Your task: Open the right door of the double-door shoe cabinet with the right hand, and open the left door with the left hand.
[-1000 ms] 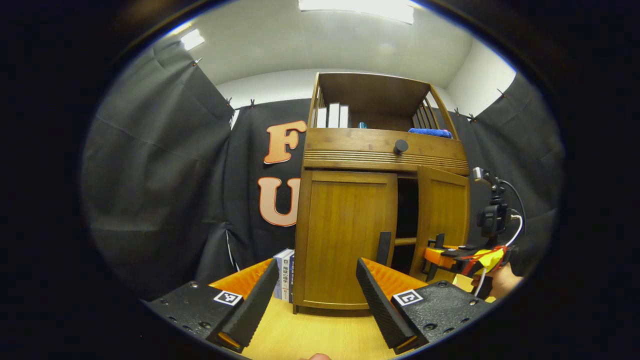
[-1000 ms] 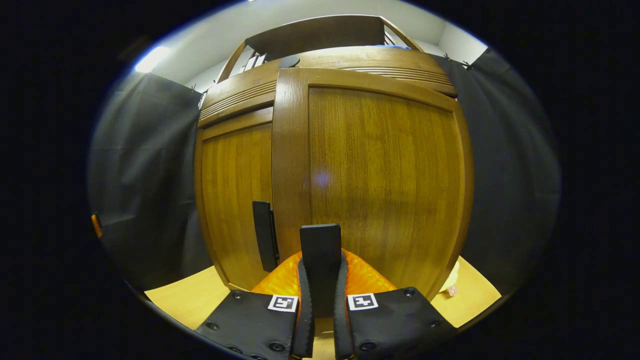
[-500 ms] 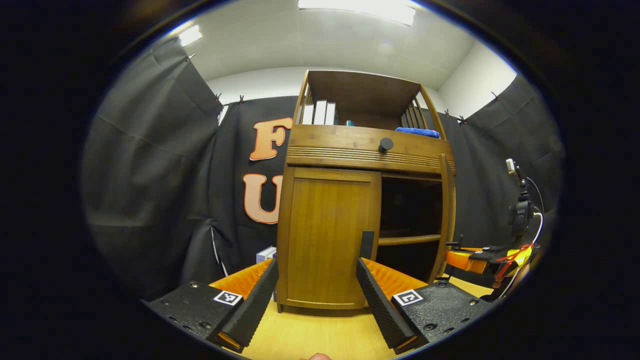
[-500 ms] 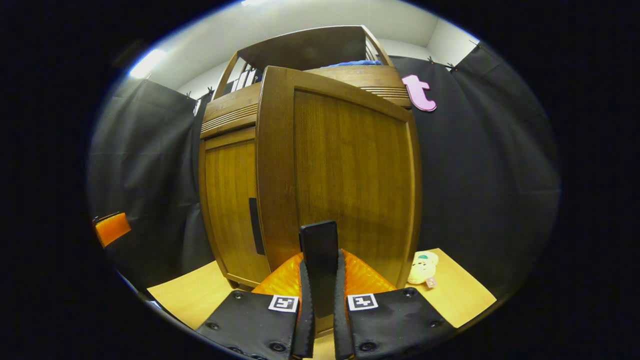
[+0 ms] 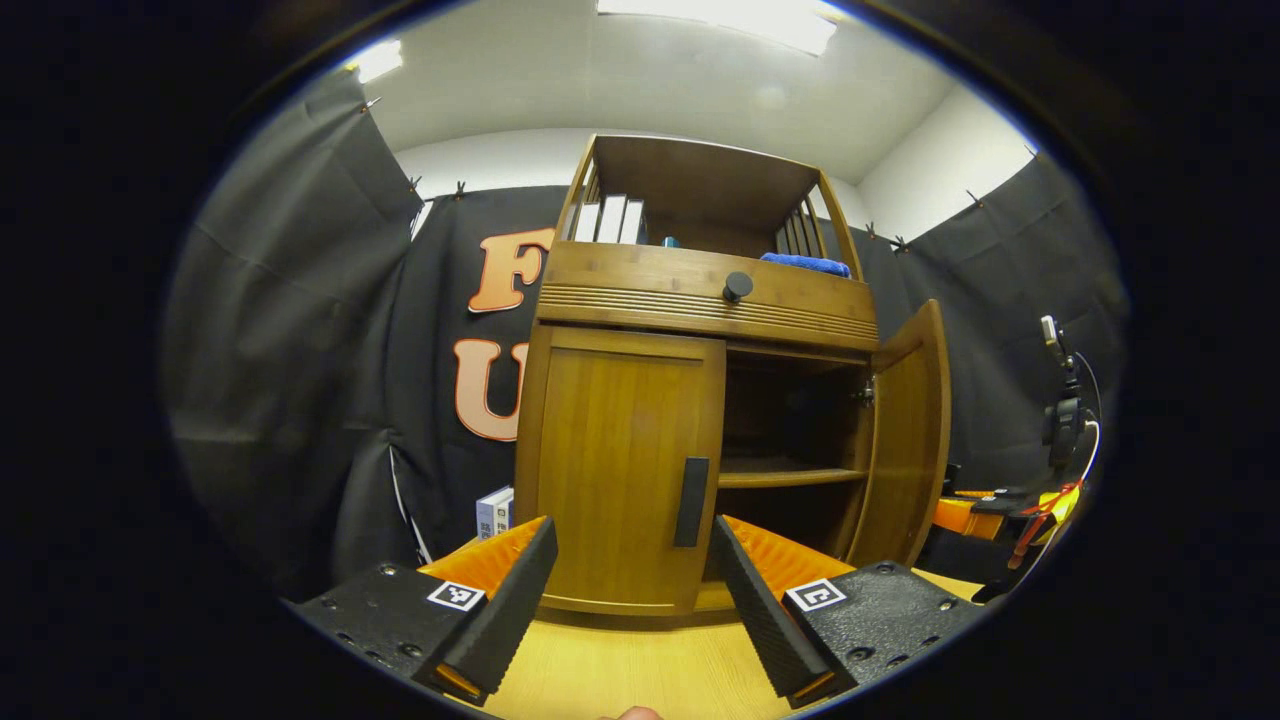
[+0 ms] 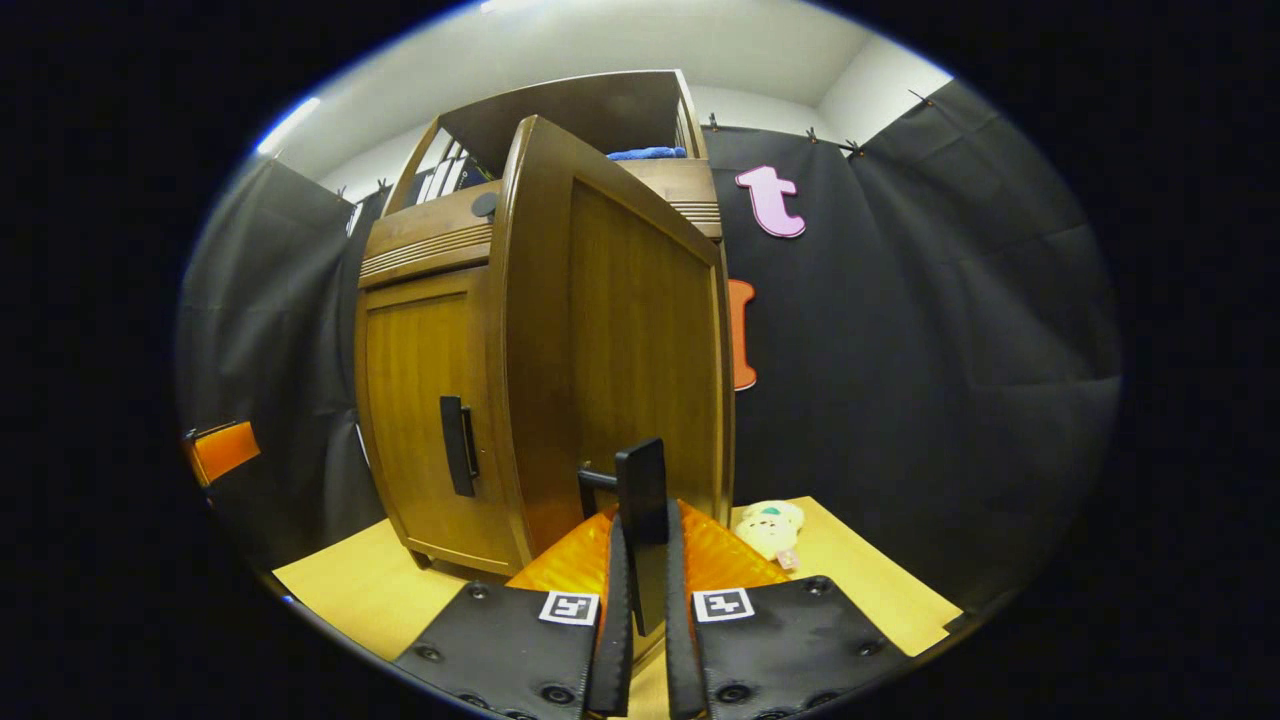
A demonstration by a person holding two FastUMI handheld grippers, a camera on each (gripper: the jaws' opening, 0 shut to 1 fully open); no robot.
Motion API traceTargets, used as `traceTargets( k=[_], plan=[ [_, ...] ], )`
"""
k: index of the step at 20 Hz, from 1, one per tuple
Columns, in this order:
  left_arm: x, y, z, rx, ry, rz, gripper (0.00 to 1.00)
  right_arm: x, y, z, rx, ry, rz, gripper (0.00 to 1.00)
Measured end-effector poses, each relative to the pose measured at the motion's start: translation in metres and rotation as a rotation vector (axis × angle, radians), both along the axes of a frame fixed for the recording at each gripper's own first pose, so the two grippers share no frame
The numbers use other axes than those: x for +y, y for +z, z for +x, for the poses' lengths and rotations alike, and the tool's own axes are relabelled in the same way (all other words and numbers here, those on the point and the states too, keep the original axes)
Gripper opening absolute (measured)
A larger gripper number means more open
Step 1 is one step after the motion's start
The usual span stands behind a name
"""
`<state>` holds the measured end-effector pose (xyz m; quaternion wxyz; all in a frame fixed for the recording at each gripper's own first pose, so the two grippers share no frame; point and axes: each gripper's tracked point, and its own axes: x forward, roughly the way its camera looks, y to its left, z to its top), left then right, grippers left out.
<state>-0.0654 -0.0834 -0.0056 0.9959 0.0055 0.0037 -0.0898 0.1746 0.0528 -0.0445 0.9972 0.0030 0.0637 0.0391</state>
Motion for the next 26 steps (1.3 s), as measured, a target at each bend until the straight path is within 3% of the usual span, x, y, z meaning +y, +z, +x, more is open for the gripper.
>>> traceTargets(
  k=[3,4,5,6,7,8,10,12,13,14,15,21,24,26],
  plan=[
    [-0.001,-0.002,-0.001,0.001,-0.006,0.0,0.92,-0.016,-0.007,-0.007,0.008,-0.027,-0.006,0.17],
    [-0.001,-0.002,-0.002,0.003,-0.008,-0.004,0.95,-0.022,-0.013,-0.009,0.027,-0.04,-0.002,0.21],
    [0.0,-0.002,-0.004,0.003,-0.008,-0.004,0.95,-0.026,-0.019,-0.01,0.039,-0.051,0.006,0.17],
    [0.002,-0.002,-0.003,0.003,-0.003,-0.001,0.91,-0.03,-0.019,-0.012,0.04,-0.061,0.014,0.21],
    [0.004,-0.003,-0.002,0.003,0.003,0.002,0.94,-0.034,-0.018,-0.011,0.035,-0.069,0.019,0.21],
    [0.006,-0.004,-0.002,0.005,0.008,0.001,0.95,-0.039,-0.019,-0.01,0.032,-0.08,0.02,0.16],
    [0.009,-0.004,0.0,0.008,0.016,-0.008,0.91,-0.048,-0.018,-0.005,0.034,-0.106,0.023,0.21],
    [0.012,-0.006,0.001,0.012,0.023,-0.013,0.92,-0.064,-0.017,-0.005,0.035,-0.11,0.027,0.14],
    [0.014,-0.007,0.002,0.014,0.026,-0.016,0.92,-0.068,-0.017,-0.004,0.041,-0.107,0.02,0.25],
    [0.015,-0.006,0.002,0.014,0.029,-0.018,0.92,-0.071,-0.017,-0.004,0.049,-0.101,0.004,0.02],
    [0.016,-0.006,0.003,0.014,0.033,-0.019,0.92,-0.073,-0.018,-0.004,0.055,-0.088,-0.005,0.14],
    [0.022,-0.005,0.005,0.011,0.044,-0.027,0.95,-0.1,-0.019,-0.002,0.075,-0.033,0.014,0.14],
    [0.025,-0.002,0.007,0.001,0.048,-0.022,0.91,-0.108,-0.019,0.0,0.077,-0.004,0.021,0.14],
    [0.025,-0.002,0.007,0.0,0.047,-0.024,0.95,-0.113,-0.019,0.001,0.08,0.013,0.017,0.14]
  ],
)
